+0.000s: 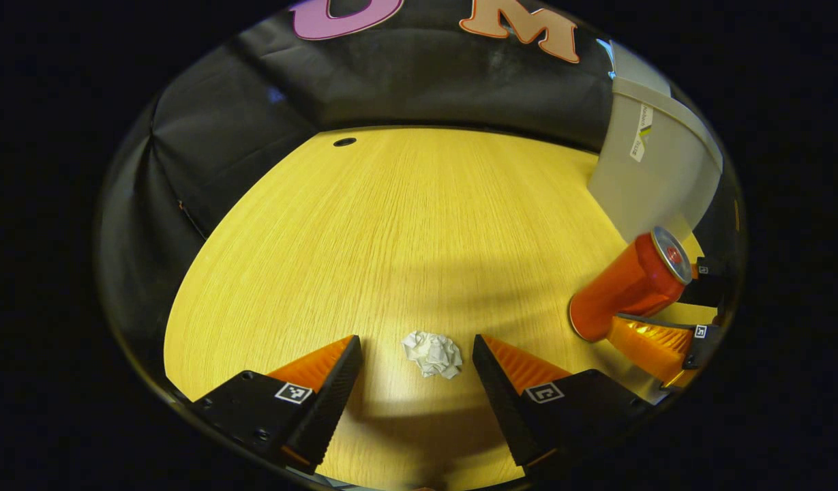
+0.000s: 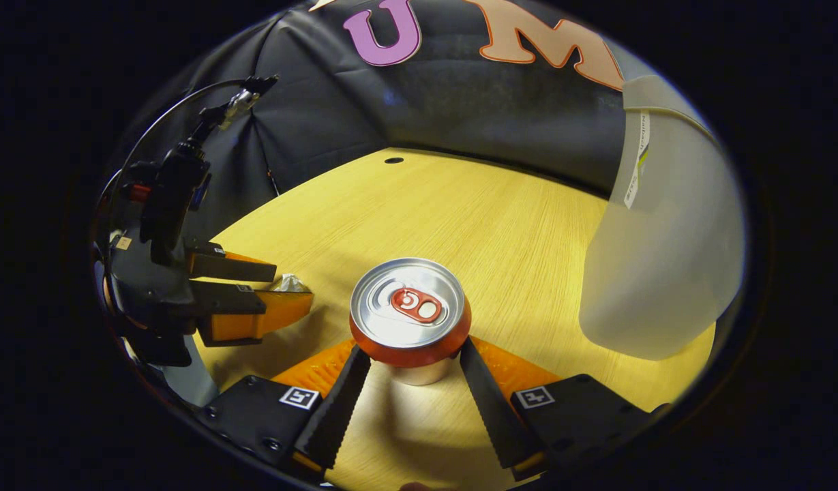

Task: Press the lid of the desktop garbage bin to open it, pick up the crumpled paper on the desktop and throw it into the bin, then pick up the pop can on the desktop and drop it into the bin, and finally close the garbage bin lid.

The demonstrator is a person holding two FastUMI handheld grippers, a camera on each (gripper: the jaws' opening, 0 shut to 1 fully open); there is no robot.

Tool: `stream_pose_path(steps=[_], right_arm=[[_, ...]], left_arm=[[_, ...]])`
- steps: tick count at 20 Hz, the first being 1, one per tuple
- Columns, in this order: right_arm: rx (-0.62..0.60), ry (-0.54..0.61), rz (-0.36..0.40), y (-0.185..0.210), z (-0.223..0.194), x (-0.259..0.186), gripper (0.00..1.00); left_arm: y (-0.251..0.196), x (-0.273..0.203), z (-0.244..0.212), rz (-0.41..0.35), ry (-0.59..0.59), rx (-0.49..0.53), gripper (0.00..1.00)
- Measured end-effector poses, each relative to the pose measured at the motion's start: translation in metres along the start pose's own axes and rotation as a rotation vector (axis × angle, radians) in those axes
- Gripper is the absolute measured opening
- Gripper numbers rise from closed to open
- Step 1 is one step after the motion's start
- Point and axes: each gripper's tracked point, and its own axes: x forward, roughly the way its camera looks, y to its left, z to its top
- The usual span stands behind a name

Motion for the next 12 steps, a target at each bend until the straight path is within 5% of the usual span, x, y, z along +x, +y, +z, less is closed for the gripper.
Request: stream_pose_path(steps=[8,12], right_arm=[[0.036,-0.043,-0.002,0.004,0.006,0.017,0.92],[0.043,-0.059,0.009,0.004,0.009,0.024,0.92]], left_arm=[[-0.004,0.003,0.005,-0.016,0.006,0.021,0.95],[-0.005,0.003,0.007,-0.027,0.003,0.026,0.85]])
